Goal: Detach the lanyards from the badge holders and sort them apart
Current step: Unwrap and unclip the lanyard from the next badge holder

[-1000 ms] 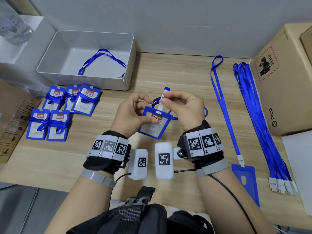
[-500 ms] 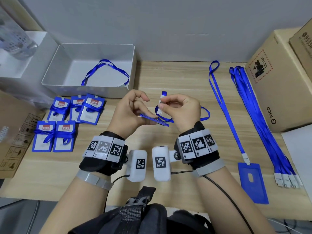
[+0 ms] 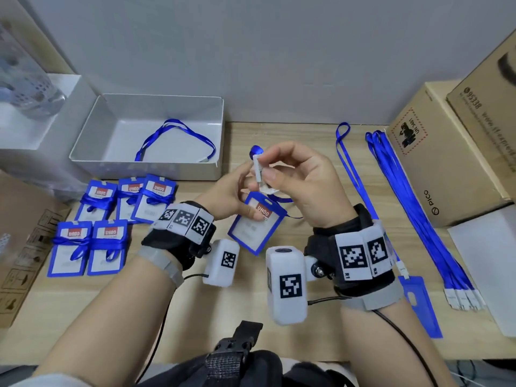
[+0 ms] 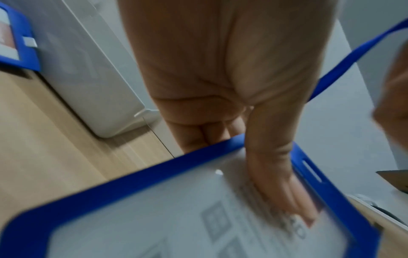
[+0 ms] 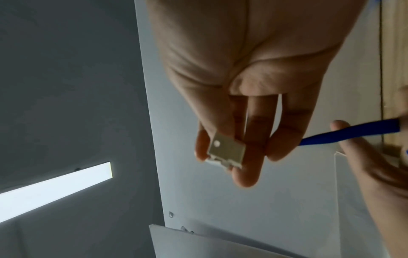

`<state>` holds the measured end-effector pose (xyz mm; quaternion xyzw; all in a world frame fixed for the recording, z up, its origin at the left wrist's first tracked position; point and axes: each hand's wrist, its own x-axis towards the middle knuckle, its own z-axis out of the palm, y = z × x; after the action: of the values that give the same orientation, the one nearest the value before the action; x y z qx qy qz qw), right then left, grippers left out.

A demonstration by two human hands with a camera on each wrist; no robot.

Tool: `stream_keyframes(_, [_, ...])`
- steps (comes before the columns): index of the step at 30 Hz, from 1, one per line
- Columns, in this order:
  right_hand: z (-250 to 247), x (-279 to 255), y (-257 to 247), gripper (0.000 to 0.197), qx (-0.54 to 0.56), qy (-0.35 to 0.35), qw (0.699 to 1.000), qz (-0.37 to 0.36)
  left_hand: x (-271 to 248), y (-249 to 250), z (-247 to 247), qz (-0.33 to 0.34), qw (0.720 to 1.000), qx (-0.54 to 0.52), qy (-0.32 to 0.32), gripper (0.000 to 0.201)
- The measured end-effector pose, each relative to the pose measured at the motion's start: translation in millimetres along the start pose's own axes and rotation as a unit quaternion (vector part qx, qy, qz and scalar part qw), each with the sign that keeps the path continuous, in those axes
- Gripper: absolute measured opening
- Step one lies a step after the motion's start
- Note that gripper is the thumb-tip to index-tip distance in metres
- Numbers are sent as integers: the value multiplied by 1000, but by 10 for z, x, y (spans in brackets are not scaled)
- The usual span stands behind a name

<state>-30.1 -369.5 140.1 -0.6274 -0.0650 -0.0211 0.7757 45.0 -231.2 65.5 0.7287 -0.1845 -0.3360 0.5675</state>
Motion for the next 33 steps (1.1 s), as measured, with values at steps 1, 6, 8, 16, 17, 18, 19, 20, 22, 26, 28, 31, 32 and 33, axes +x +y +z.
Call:
stream_keyframes(1, [-7,4,-13,21,3,3,1000,-7,27,31,-74,-1,1000,-2,5,82])
stream_keyframes(6, [-114,84,21,26,-49,103,993,-1,68,317,-543,76,994,36,76,102])
stream_keyframes(8, [-127,194,110,31,-98,152,983,30,48,475,-746,118,984,68,114,100])
stream_keyframes(16, [309,1159,389,32,-146,169,974,47,-11,691,-1758,182,945,131,237,98])
stream_keyframes(17, [384,1273,437,28,-137,162,976,57,4,644,-1838,174,941,134,256,97])
stream_keyframes(18, [443,1369,488,23,-133,147,977,76,27,568,-1902,159,940,130,274,96])
stream_keyframes(19, [492,1445,555,24,-143,127,976,105,56,455,-1971,134,939,116,293,96])
stream_keyframes(20, [517,1496,627,30,-162,108,972,135,91,334,-2023,105,940,97,309,97])
stream_keyframes(22, [513,1522,778,38,-202,86,959,181,146,76,-2099,25,940,66,334,99])
stream_keyframes(26, [424,1329,959,39,-197,104,948,225,114,-265,-2013,-97,938,65,326,83])
stream_keyframes(28, [365,1187,1029,36,-180,122,946,240,77,-334,-1896,-95,938,54,328,63])
stream_keyframes(31, [273,965,1112,30,-139,152,947,248,45,-327,-1580,-65,950,-24,303,27])
stream_keyframes(32, [243,883,1132,27,-114,159,947,254,43,-303,-1420,-59,957,-37,281,20])
stream_keyframes(33, [212,807,1154,24,-93,162,948,259,45,-264,-1242,-62,963,-49,256,15])
